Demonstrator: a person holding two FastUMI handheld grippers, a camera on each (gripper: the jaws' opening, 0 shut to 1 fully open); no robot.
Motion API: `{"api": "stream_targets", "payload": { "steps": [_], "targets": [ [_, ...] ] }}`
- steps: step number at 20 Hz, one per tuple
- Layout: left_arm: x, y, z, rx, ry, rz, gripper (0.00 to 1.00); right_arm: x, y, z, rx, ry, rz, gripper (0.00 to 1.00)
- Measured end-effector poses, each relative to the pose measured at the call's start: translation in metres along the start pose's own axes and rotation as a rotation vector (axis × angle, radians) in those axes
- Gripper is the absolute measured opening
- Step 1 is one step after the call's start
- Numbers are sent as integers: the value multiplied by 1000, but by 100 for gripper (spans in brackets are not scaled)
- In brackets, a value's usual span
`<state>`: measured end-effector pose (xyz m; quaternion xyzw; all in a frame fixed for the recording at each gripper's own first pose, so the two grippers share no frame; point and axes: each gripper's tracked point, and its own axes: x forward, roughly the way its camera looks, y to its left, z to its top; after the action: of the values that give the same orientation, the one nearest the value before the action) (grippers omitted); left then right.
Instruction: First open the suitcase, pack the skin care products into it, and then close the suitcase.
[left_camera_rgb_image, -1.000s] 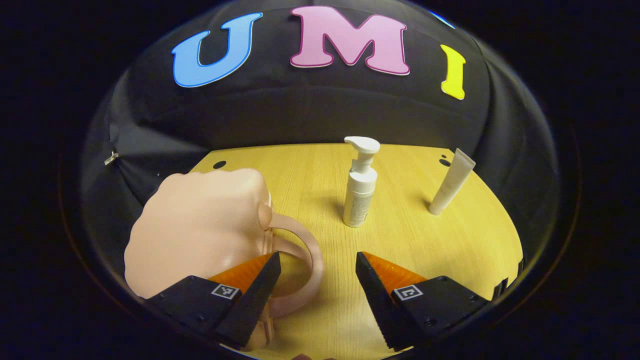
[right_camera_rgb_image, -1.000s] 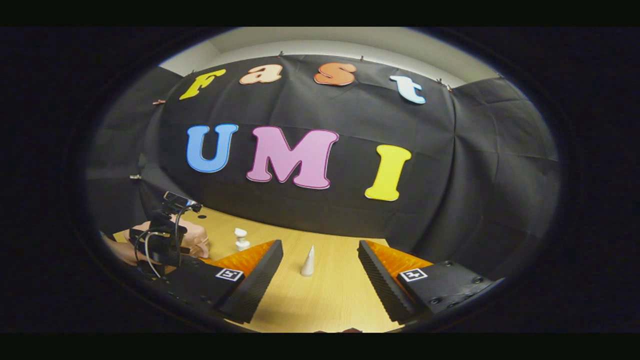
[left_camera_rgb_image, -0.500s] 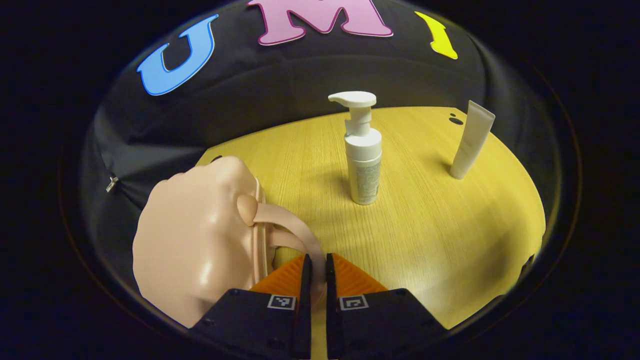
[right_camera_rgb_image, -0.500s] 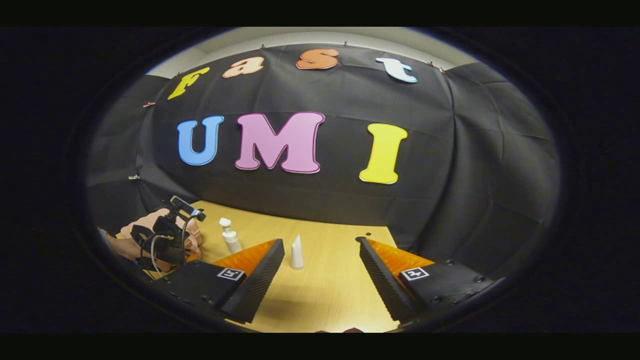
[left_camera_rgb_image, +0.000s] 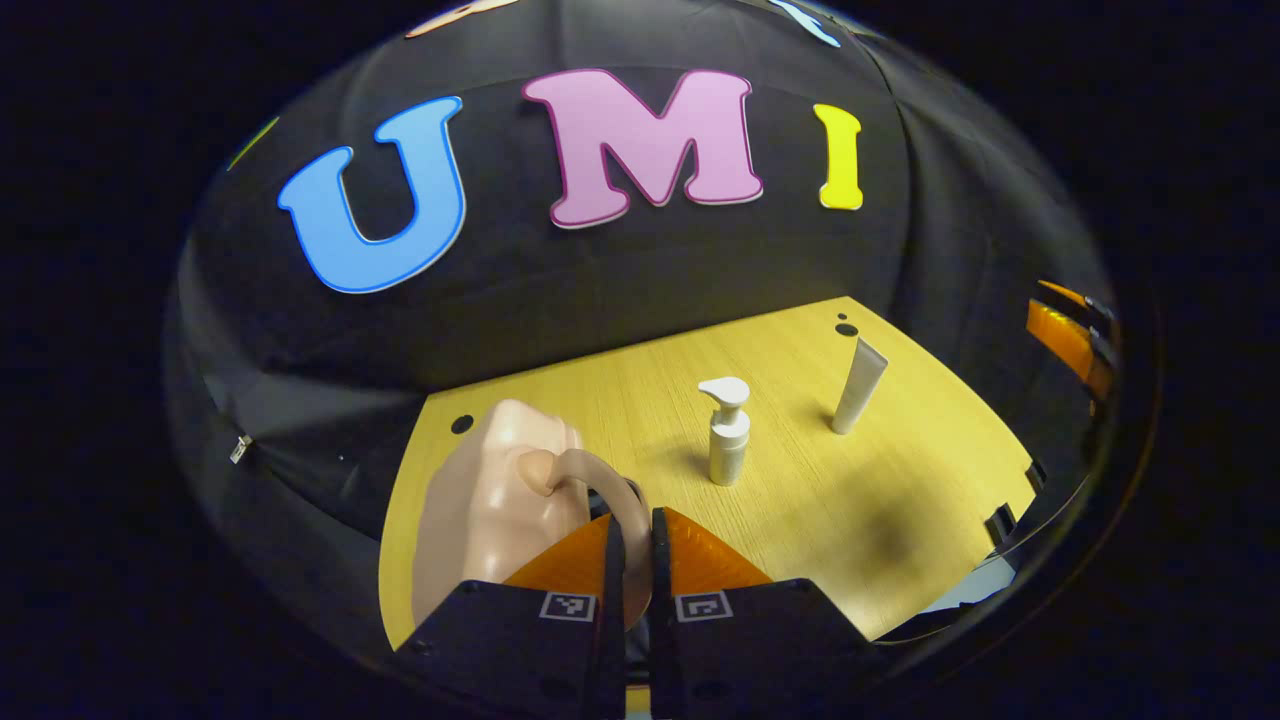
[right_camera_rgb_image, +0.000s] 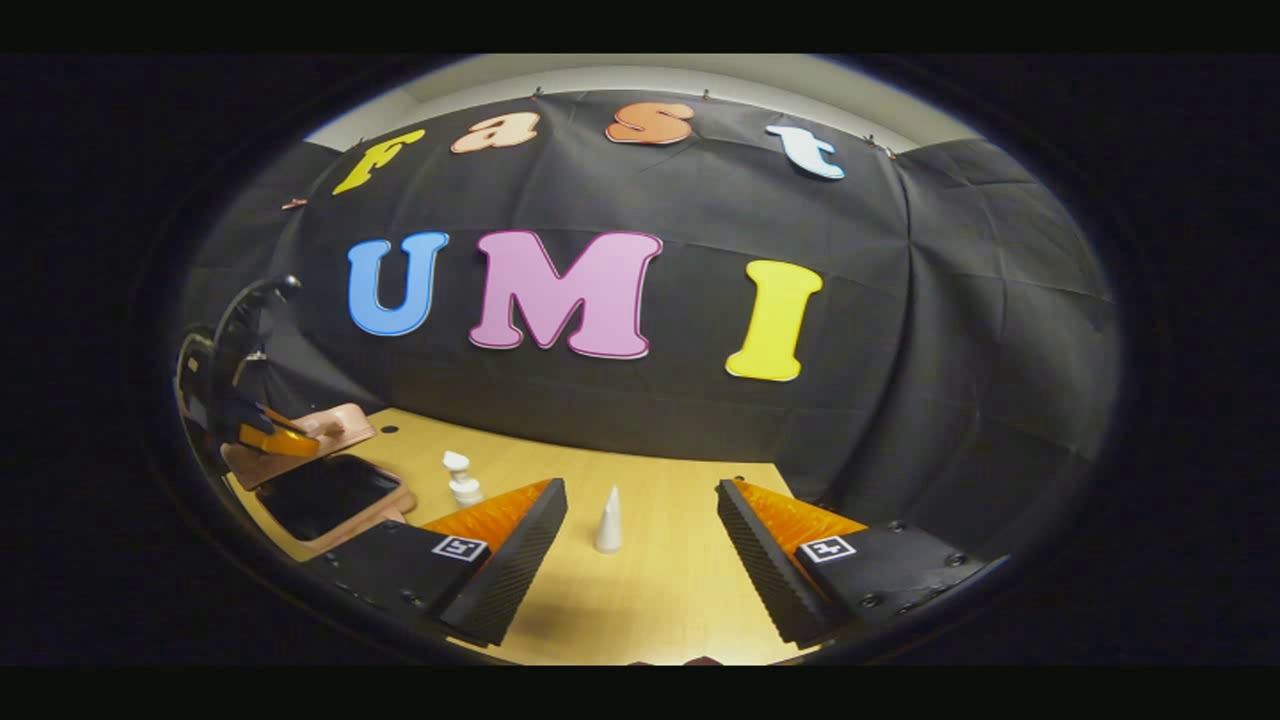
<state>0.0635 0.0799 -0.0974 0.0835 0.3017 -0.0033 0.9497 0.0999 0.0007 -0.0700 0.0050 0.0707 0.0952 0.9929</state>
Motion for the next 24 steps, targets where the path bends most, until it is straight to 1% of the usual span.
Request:
{"api": "stream_targets", "payload": {
  "steps": [1, 2, 3, 4, 6, 7, 8, 11, 13, 14, 15, 17, 18, 19, 22, 24],
  "targets": [
    [-11, 20, 8, -38, -11, -1, 14, 3, 9, 5, 12, -4, 7, 97],
    [-24, 45, 20, -84, -29, 15, 14, 7, 18, 9, 20, -9, 13, 97],
    [-36, 76, 30, -112, -64, 46, 14, 10, 26, 12, 23, -10, 21, 97],
    [-43, 110, 39, -106, -98, 91, 14, 13, 34, 14, 22, -12, 26, 97],
    [-56, 189, 42, -59, -114, 218, 12, 16, 51, 20, 22, -20, 38, 97],
    [-58, 225, 33, -32, -103, 282, 12, 17, 58, 22, 23, -23, 42, 97],
    [-60, 259, 21, -37, -76, 330, 12, 18, 63, 23, 24, -25, 42, 97],
    [-48, 332, -11, -125, -56, 386, 12, 17, 75, 24, 17, -28, 29, 97],
    [-25, 385, -53, -175, -9, 418, 11, 15, 80, 18, 7, -5, 19, 97],
    [-12, 406, -76, -210, 24, 428, 11, 13, 81, 16, 1, 4, 9, 100],
    [-1, 423, -101, -244, 60, 438, 11, 12, 82, 16, -8, 10, -4, 97],
    [19, 447, -135, -301, 103, 443, 11, 10, 82, 16, -29, 17, -33, 97],
    [30, 452, -150, -313, 124, 445, 11, 9, 84, 14, -37, 27, -48, 100],
    [41, 454, -164, -314, 155, 448, 11, 9, 87, 12, -36, 38, -54, 97],
    [67, 452, -194, -262, 217, 470, 13, 9, 96, 2, 0, 78, -84, 97],
    [79, 451, -210, -233, 244, 466, 15, 8, 100, -10, 42, 117, -104, 97]
  ]
}}
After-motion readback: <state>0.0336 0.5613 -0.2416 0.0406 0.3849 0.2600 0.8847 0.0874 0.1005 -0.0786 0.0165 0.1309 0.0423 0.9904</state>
